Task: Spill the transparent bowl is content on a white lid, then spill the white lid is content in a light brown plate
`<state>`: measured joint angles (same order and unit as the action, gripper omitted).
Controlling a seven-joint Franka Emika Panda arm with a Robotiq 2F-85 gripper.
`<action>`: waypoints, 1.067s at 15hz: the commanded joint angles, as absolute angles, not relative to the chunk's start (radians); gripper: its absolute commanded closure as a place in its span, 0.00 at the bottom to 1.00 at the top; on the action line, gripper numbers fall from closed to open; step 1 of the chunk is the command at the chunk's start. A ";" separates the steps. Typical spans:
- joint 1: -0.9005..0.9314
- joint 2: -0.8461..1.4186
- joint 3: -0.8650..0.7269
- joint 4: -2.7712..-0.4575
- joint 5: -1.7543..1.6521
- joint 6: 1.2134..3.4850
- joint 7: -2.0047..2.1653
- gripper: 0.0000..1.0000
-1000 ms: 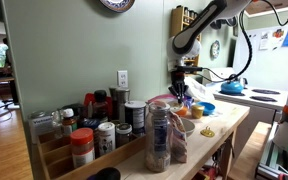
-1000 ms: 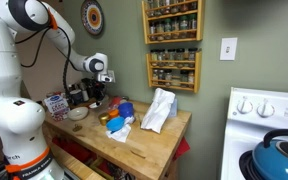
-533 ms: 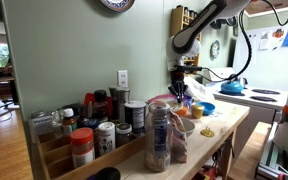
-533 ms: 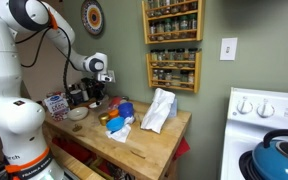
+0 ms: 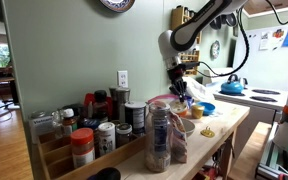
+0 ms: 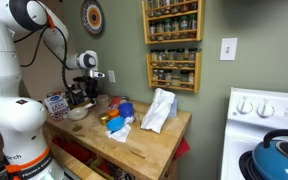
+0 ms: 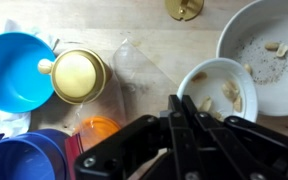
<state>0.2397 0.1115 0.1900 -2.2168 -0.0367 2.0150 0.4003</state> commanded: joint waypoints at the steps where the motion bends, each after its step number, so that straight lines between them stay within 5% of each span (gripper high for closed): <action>1: 0.287 0.102 0.225 -2.182 -0.133 1.899 0.448 0.98; 16: 0.463 0.356 0.278 -1.869 -0.332 1.498 0.667 0.98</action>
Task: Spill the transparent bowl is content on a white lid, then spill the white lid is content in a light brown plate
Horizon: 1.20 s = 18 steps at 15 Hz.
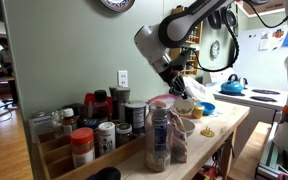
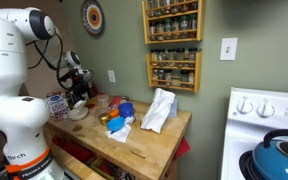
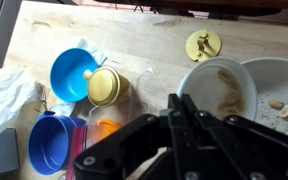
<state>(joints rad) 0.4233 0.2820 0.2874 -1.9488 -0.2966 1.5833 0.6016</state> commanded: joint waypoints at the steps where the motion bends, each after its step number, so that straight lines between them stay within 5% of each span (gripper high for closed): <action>1: 0.472 0.372 0.275 -1.852 -0.337 1.477 0.684 0.98; 7: 0.466 0.360 0.273 -1.865 -0.312 1.507 0.667 0.94; 18: 0.606 0.472 0.282 -1.704 -0.394 1.211 0.725 0.98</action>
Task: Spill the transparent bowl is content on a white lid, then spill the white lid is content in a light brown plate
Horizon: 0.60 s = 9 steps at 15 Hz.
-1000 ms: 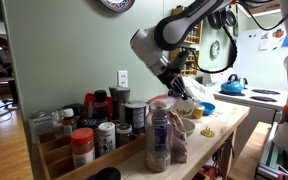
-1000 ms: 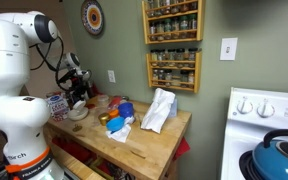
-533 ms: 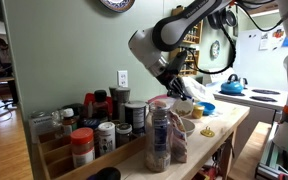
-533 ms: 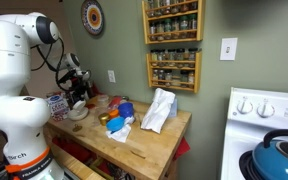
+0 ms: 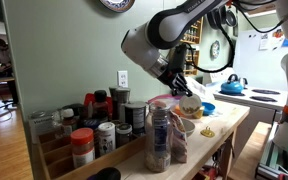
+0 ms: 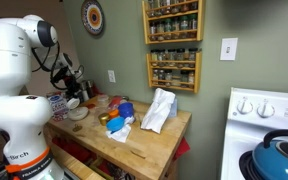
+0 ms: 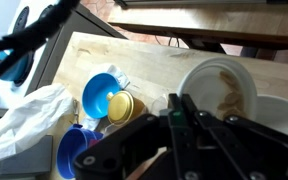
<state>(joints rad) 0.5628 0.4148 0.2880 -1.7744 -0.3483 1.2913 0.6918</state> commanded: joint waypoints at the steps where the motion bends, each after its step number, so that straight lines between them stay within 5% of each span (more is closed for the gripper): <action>1: 0.619 0.484 0.278 -1.688 -0.404 1.191 0.732 0.98; 9: 0.718 0.584 0.231 -1.577 -0.534 1.049 0.826 0.98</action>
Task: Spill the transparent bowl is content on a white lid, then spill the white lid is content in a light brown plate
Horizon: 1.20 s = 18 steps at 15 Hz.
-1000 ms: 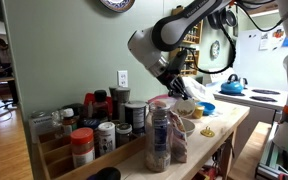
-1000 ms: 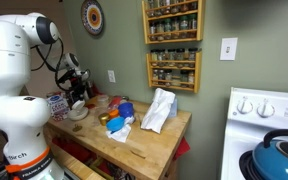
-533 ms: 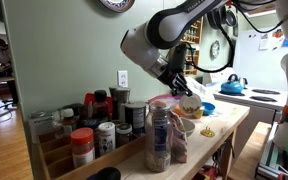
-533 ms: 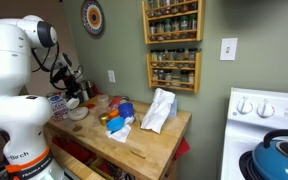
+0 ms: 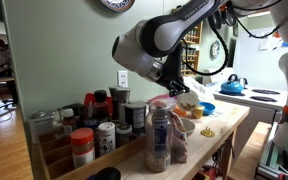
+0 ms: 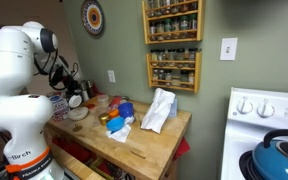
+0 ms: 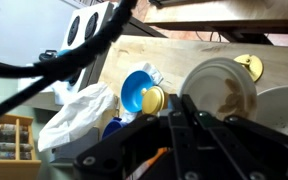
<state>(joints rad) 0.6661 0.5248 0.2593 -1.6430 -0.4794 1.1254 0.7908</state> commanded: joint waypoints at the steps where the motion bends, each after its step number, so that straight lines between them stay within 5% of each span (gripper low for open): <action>1: 0.727 0.594 0.227 -1.565 -0.545 1.035 0.831 0.98; 18: 0.801 0.681 0.202 -1.459 -0.614 0.953 0.745 0.98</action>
<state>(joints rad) 0.7816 0.6636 0.1998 -1.4803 -0.5817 0.9618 0.8083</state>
